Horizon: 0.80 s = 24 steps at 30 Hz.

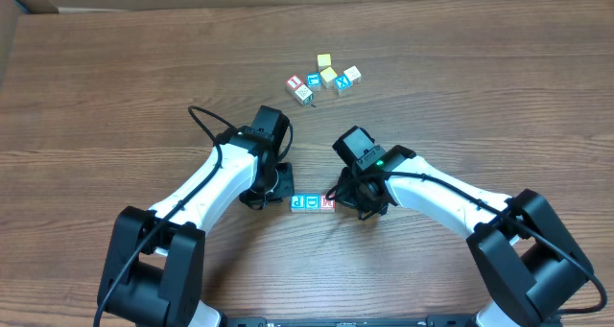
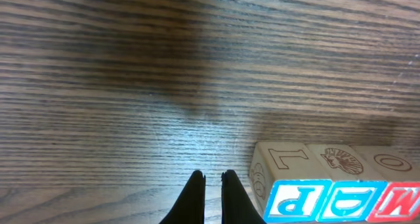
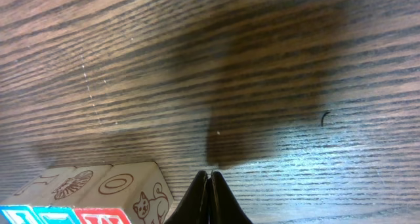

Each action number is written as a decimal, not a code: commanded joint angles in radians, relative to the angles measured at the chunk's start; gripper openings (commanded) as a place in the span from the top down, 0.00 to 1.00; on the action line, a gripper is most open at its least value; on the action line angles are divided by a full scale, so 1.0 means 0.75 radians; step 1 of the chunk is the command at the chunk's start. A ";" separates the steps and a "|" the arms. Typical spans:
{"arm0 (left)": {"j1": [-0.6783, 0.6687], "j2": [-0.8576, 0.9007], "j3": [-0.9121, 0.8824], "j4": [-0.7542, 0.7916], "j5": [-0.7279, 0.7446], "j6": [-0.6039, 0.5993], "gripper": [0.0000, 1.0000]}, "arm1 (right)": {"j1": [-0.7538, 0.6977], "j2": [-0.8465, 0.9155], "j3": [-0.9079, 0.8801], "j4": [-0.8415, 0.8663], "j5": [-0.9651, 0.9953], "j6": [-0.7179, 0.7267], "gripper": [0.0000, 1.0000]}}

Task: Flip 3 blocks

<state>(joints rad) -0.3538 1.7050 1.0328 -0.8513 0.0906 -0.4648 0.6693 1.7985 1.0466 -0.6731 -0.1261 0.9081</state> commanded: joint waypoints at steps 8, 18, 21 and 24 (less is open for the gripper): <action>-0.009 0.013 -0.085 0.094 0.111 0.048 0.96 | 0.008 -0.002 -0.001 0.005 -0.009 0.000 0.96; -0.009 0.013 -0.086 0.086 0.111 0.083 0.96 | 0.008 -0.002 -0.001 0.038 -0.064 -0.072 0.96; -0.009 0.013 -0.091 0.083 0.113 0.097 0.95 | 0.008 -0.002 -0.001 0.054 -0.075 -0.101 0.96; -0.009 0.013 -0.103 0.084 0.115 0.097 0.96 | 0.008 -0.002 -0.001 0.057 -0.079 -0.102 0.96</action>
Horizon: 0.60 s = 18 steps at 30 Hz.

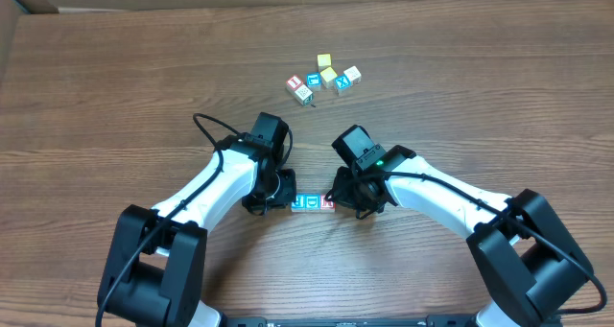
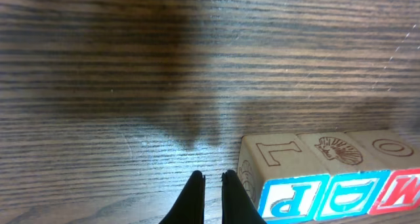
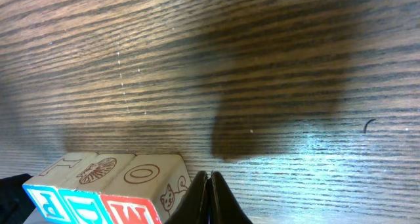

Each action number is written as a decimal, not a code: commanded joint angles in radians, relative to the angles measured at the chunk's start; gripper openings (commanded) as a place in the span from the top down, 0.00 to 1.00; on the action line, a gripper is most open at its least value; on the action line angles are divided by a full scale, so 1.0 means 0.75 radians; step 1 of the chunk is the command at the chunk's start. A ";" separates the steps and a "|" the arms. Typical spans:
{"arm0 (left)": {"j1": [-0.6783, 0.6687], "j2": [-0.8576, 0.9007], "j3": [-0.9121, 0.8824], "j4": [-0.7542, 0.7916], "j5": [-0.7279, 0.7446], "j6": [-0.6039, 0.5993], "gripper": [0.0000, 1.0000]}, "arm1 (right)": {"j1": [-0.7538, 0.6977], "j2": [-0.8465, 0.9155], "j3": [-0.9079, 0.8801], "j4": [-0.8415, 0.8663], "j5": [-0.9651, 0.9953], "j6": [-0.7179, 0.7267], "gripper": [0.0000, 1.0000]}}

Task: Flip 3 blocks

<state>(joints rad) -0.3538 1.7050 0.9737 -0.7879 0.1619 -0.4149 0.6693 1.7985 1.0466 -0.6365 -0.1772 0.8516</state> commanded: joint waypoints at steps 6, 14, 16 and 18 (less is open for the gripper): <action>-0.009 0.013 -0.040 0.004 0.021 0.031 0.96 | 0.008 -0.002 -0.001 0.004 -0.021 -0.032 0.96; -0.009 0.013 -0.040 0.020 0.021 0.031 0.96 | 0.008 -0.002 -0.001 0.026 -0.070 -0.085 0.96; -0.009 0.013 -0.040 0.027 0.026 0.031 0.96 | 0.008 -0.002 -0.001 0.032 -0.070 -0.085 0.96; -0.009 0.013 -0.040 0.031 0.033 0.030 0.95 | 0.008 -0.002 -0.001 0.031 -0.070 -0.085 0.96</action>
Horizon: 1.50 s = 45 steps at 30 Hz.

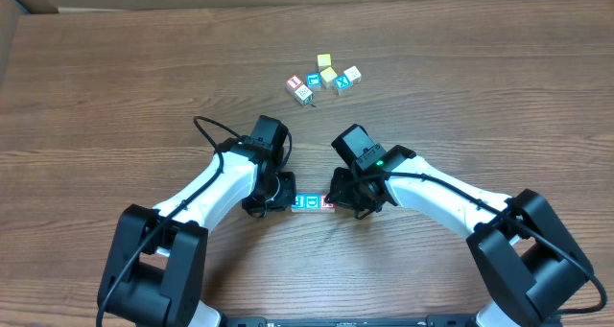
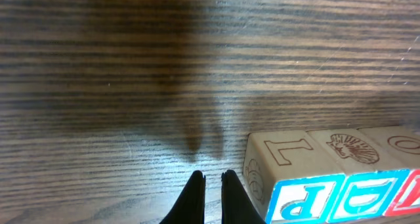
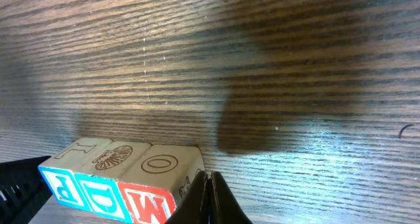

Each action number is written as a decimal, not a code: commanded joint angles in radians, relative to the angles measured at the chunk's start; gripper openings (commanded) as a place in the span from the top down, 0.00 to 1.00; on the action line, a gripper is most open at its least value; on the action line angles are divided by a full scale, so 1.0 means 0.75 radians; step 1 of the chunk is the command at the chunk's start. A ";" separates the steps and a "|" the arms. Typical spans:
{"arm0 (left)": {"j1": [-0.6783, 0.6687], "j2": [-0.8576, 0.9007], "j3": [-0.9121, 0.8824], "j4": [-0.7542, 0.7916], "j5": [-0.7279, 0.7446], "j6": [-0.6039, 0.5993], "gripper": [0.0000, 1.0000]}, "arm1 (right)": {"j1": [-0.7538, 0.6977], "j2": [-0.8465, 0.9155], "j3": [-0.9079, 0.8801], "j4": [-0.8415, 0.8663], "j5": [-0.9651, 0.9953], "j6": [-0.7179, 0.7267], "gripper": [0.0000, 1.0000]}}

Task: Flip 3 blocks

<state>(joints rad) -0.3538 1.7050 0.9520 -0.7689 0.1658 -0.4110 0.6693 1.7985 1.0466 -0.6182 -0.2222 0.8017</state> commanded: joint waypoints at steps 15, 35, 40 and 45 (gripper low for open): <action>-0.009 0.013 -0.011 0.005 0.031 0.021 0.96 | 0.046 -0.002 -0.001 0.005 -0.004 -0.019 0.96; -0.009 0.013 -0.012 0.041 0.025 0.020 0.96 | 0.050 -0.002 -0.001 0.011 0.006 -0.019 0.96; -0.009 0.013 -0.012 0.044 0.026 0.020 0.96 | 0.050 -0.002 -0.001 0.012 0.006 -0.018 0.96; -0.009 0.013 -0.012 0.066 0.030 0.020 0.96 | 0.050 -0.002 -0.001 0.015 0.005 0.011 0.96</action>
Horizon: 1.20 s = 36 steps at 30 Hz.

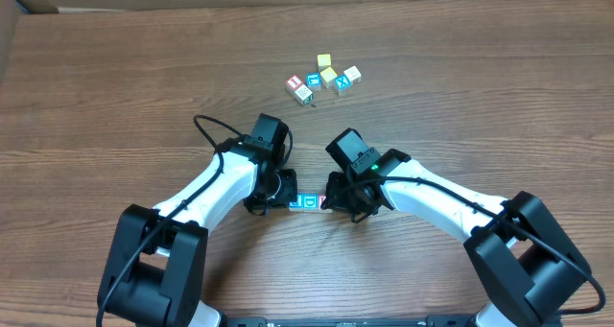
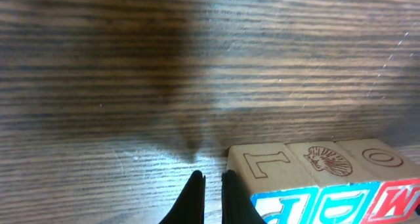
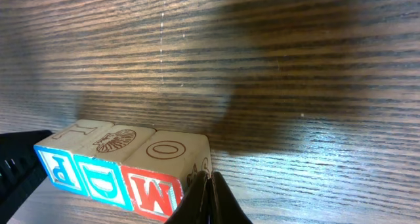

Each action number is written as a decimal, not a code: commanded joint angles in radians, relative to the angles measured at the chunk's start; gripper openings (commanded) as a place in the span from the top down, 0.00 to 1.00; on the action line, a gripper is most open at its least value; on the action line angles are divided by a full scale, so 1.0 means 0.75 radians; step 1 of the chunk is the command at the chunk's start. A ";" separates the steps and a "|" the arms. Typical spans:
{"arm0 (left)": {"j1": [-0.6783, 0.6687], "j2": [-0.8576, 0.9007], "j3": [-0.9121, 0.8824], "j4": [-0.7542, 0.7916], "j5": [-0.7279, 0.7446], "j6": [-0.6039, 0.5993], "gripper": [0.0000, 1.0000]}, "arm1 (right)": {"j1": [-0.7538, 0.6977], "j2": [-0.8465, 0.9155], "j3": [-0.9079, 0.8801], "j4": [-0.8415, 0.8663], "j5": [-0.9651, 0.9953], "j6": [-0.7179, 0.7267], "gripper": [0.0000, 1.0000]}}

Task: Flip 3 blocks

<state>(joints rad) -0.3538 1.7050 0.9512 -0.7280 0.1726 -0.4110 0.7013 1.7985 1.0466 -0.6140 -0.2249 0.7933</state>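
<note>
Three wooden blocks lie side by side in a row at the table's middle, with coloured letter faces P, D and M. Their plain faces show an L, a shell and an O. My left gripper is shut, its tips against the row's P end. My right gripper is shut, its tips touching the M end. In the overhead view the left gripper and right gripper bracket the row.
Several loose letter blocks sit in a cluster farther back on the wooden table. Both white arms reach in from the near edge.
Both shut grippers have closed in on the row's ends. The P block now sits against the left fingertips and the M block against the right ones. The row looks slightly tipped.
At first both shut grippers stood a little apart from the row's two ends. At each later moment they were nearer, the left from the P side and the right from the M side. Now the row is pinched between them.
</note>
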 commanded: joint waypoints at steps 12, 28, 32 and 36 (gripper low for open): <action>-0.009 0.013 -0.011 0.102 0.089 0.020 0.96 | 0.007 -0.002 -0.001 0.010 0.003 0.065 0.96; -0.009 0.013 -0.011 0.197 0.086 0.019 0.96 | 0.007 -0.002 0.000 0.025 -0.003 0.247 0.96; -0.009 0.013 -0.011 0.221 0.086 0.020 0.96 | 0.007 -0.002 0.000 0.025 -0.009 0.354 0.96; -0.009 0.013 -0.011 0.246 0.086 0.019 0.96 | 0.007 -0.002 0.000 0.025 -0.028 0.494 0.96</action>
<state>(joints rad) -0.3527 1.7050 0.9504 -0.5518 0.1837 -0.4114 0.7010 1.7985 1.0451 -0.6144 -0.2100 1.0557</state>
